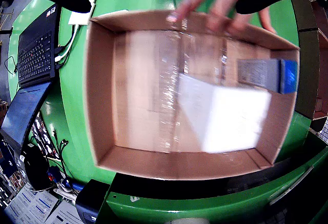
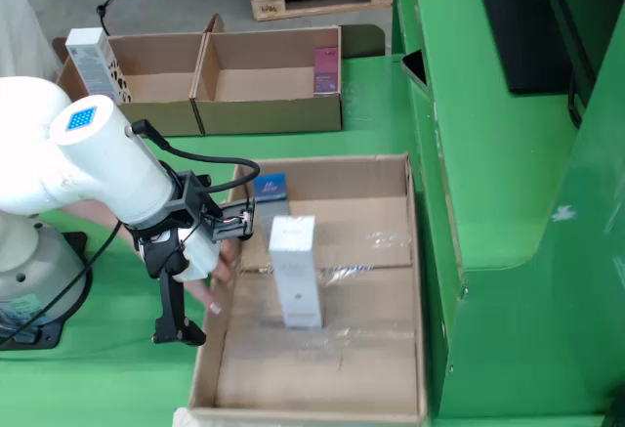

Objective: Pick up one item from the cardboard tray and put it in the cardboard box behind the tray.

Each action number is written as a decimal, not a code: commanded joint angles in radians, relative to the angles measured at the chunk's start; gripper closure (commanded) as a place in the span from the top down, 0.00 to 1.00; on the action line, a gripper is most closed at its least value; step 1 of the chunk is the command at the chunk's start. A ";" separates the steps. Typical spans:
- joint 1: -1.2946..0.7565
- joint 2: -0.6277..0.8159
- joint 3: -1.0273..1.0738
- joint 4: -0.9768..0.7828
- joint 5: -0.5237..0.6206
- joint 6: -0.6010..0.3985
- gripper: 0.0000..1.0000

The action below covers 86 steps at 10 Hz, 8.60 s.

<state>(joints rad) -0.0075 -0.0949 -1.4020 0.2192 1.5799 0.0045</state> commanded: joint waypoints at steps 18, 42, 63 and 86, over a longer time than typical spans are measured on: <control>0.001 0.018 0.025 0.011 -0.002 0.000 1.00; 0.035 0.026 0.016 0.025 -0.024 0.036 1.00; -0.013 -0.338 0.594 -0.202 0.011 -0.034 1.00; -0.007 -0.549 0.908 -0.321 0.027 -0.045 1.00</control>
<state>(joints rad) -0.0199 -0.6672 -0.5245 -0.1134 1.6029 -0.0353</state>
